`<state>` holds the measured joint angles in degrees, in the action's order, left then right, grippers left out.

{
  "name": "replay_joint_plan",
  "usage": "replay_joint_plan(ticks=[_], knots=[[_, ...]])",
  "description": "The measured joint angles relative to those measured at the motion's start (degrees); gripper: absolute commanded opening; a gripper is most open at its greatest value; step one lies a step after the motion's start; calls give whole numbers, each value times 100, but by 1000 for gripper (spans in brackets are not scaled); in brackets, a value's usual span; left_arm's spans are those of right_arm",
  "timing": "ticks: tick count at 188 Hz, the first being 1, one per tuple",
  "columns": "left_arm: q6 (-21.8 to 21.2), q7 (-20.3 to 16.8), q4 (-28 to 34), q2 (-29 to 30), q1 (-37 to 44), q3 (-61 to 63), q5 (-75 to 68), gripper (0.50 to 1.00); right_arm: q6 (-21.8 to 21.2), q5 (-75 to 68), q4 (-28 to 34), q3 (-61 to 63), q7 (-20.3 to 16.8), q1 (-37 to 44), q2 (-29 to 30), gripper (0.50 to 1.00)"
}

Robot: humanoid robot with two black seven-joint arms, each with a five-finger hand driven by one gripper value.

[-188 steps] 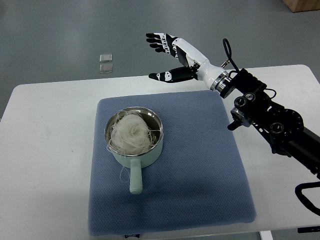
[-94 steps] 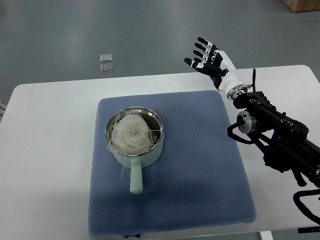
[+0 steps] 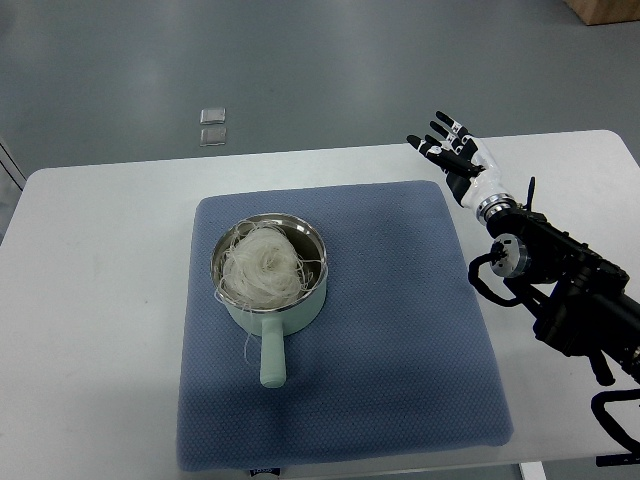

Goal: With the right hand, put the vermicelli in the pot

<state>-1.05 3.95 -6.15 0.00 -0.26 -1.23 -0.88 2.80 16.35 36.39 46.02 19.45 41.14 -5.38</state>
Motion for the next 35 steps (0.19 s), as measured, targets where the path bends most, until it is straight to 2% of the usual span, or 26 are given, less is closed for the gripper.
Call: replay_joint_plan(ticks=[35], knots=[[0, 0, 0, 0, -1, 0, 0, 1000, 159, -8, -8, 12, 20, -14, 14, 915]])
